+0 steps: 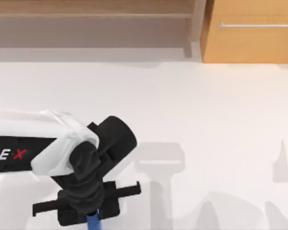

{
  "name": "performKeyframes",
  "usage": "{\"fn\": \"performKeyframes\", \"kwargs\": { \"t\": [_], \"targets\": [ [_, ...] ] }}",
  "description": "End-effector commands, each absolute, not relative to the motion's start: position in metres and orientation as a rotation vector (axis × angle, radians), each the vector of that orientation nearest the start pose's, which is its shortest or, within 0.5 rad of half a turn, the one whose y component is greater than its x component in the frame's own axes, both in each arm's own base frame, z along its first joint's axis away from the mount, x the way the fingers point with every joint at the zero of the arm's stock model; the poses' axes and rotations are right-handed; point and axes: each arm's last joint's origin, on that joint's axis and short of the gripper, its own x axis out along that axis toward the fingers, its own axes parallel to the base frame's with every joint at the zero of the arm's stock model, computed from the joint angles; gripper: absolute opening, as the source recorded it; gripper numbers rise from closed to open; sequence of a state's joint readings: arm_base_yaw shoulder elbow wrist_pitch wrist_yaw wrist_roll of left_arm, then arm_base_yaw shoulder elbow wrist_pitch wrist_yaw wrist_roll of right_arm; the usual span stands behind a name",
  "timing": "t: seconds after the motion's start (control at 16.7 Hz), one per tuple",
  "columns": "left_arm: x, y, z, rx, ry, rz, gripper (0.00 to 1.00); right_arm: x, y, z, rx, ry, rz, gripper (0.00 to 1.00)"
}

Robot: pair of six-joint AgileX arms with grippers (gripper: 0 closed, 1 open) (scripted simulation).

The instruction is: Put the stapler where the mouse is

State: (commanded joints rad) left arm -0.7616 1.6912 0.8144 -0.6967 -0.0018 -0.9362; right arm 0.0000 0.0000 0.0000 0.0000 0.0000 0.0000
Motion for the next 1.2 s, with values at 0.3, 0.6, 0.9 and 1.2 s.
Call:
{"fn": "performKeyframes", "kwargs": {
  "t": [0.3,0.6,0.9,1.2],
  "targets": [
    [0.189,-0.179,0.114,-0.138,1.565,0.139,0.00,0.106,-0.001,0.160,0.000,0.000,0.000,1.00],
    [0.189,-0.179,0.130,-0.131,1.573,0.147,0.00,0.106,-0.001,0.160,0.000,0.000,0.000,1.00],
    [0.189,-0.179,0.144,-0.138,1.565,0.139,0.00,0.106,-0.001,0.160,0.000,0.000,0.000,1.00],
    [0.207,-0.174,0.147,-0.133,1.562,0.130,0.00,0.106,-0.001,0.160,0.000,0.000,0.000,1.00]
  ]
}}
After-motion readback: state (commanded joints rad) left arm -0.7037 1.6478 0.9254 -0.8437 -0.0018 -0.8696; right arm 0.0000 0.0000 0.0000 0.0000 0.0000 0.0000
